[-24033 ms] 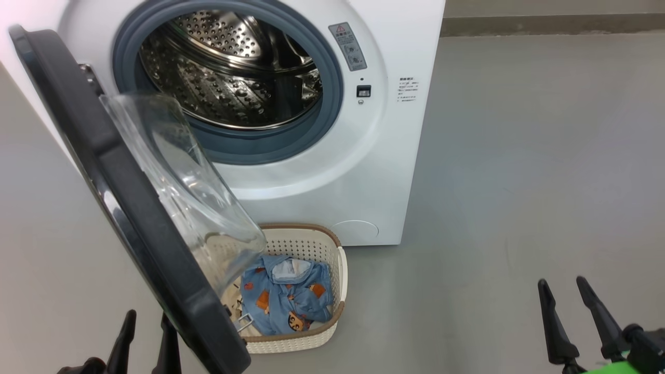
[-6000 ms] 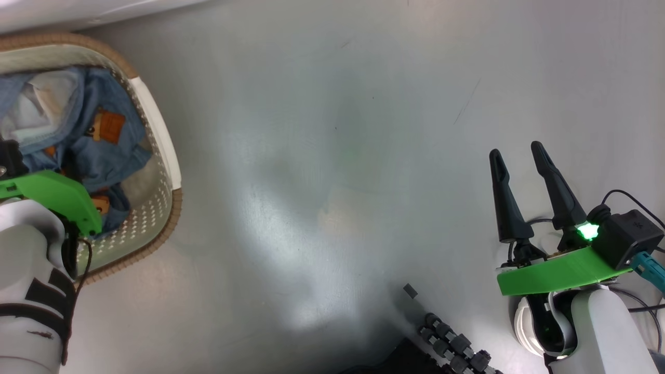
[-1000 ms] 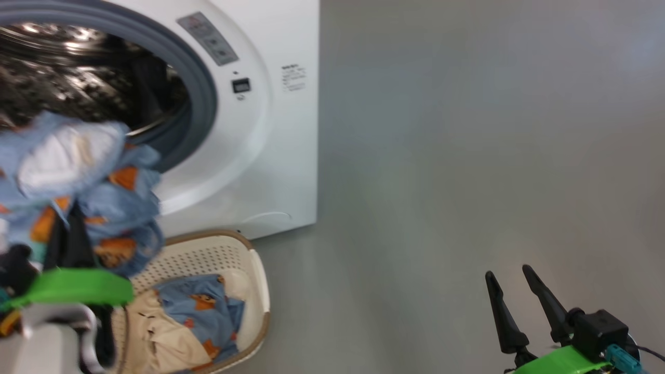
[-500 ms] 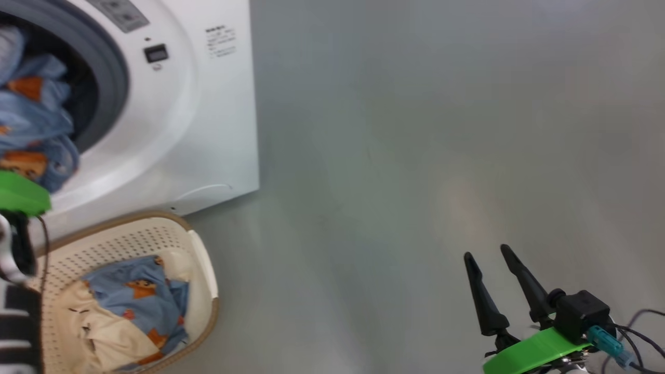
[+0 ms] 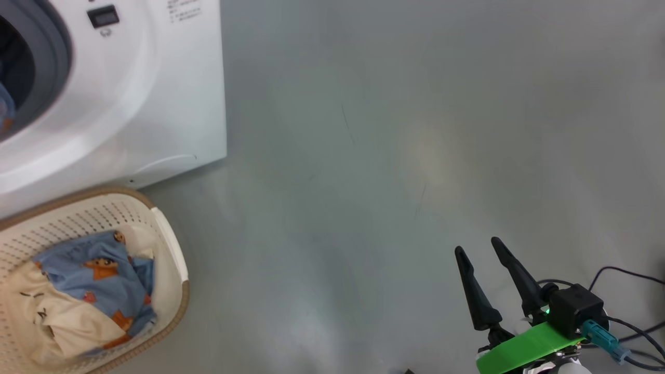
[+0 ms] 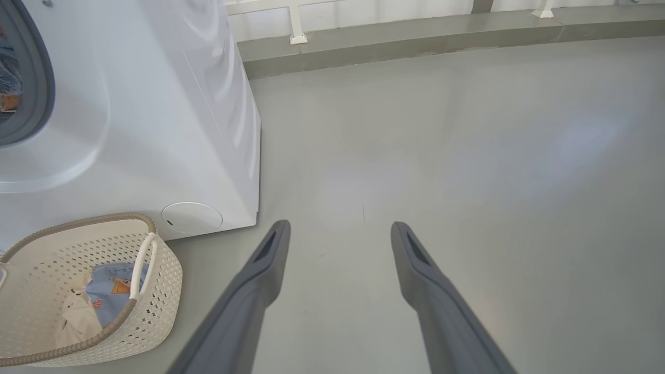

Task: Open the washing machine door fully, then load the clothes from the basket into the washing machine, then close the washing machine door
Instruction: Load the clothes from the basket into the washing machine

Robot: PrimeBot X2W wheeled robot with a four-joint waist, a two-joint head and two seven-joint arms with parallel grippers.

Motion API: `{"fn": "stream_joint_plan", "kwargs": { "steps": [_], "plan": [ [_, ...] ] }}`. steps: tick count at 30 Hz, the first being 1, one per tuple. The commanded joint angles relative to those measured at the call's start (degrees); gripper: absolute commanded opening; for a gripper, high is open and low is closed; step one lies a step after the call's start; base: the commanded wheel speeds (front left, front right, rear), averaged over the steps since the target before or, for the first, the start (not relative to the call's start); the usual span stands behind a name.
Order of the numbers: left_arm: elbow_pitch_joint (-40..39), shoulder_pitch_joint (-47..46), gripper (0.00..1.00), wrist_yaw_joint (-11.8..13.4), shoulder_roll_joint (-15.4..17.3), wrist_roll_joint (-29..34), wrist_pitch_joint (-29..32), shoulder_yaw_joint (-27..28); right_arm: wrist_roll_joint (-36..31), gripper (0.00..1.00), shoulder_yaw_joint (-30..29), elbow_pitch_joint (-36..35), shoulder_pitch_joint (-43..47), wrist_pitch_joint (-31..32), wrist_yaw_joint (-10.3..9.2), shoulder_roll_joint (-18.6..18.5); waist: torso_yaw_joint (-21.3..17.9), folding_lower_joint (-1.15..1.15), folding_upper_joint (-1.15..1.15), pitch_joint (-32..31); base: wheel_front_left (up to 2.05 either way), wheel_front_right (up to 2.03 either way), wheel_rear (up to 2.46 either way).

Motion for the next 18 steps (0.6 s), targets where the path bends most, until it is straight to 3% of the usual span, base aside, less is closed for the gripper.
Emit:
{"fn": "stream_joint_plan", "kwargs": {
  "steps": [1, 11, 18],
  "plan": [
    [-0.75, -2.01, 0.00, -0.25, 3.09, 0.31, -0.36, 1.41, 0.53, 1.00, 1.39, -1.50, -0.95, -0.28, 0.09, -1.03, -0.11, 0.00, 0.00, 2.00, 0.00, 0.00, 0.00],
    [-1.44, -7.47, 0.00, 1.00, 4.62, 2.81, -0.36, 1.92, 0.96, 1.00, 2.77, -2.20, -0.25, -0.28, 0.09, -1.34, -0.14, 0.00, 0.00, 4.85, 0.00, 0.00, 0.00],
    [-3.77, -10.61, 0.00, -0.29, 5.23, 4.37, -0.36, 2.04, 1.30, 1.00, 3.24, -2.68, 0.37, -0.28, 0.09, -1.47, -1.07, 0.00, 0.00, 6.96, 0.00, 0.00, 0.00]
  ]
}}
